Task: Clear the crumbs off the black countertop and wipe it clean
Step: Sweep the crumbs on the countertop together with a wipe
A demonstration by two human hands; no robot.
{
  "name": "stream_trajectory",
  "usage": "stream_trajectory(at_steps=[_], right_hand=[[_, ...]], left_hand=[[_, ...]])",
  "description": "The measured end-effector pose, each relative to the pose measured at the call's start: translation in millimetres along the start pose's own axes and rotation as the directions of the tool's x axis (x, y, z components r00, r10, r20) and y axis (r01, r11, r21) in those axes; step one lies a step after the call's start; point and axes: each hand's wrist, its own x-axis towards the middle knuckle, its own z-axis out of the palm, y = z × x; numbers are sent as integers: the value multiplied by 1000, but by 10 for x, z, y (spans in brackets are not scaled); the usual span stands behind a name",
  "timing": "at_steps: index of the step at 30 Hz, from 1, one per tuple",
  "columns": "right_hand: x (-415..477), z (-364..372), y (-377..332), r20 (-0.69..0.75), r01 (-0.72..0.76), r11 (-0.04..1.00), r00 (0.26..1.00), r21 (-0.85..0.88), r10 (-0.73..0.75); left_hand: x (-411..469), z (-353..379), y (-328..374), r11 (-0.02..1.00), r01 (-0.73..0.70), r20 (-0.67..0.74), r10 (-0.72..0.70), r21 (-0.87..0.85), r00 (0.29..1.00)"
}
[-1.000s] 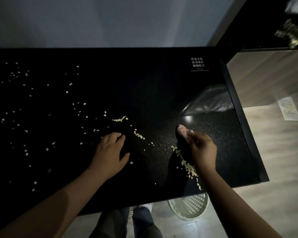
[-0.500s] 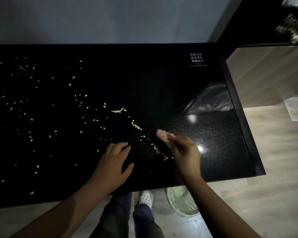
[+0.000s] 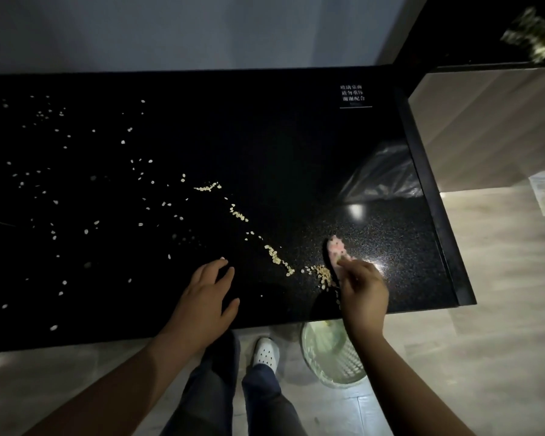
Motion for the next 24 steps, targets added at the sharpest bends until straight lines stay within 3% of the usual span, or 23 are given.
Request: stream_trajectory(at_steps=[5,9,13,17,24], right_hand=[[-70,266,-242,189,144,989,971,26,-147],[47,301,-386,286,170,979,938,109,-195],[122,-45,-218,118,185,981,975,63,-191],[-55,-347,62,4,53,997,999,61,-54],[-451,-98,230,-111,-84,996,990,9,85]], left_hand=[[-9,40,-38,1000,6,12,-7,18,1000],[-14,48,-69,1000,0,9,0,29,1000],[-36,47,-83,999,-17,7,17,33,1000],[-64,44,-100,999,-23,29,22,27,999],[-112,31,-146,998,-57,53,56,13,997]])
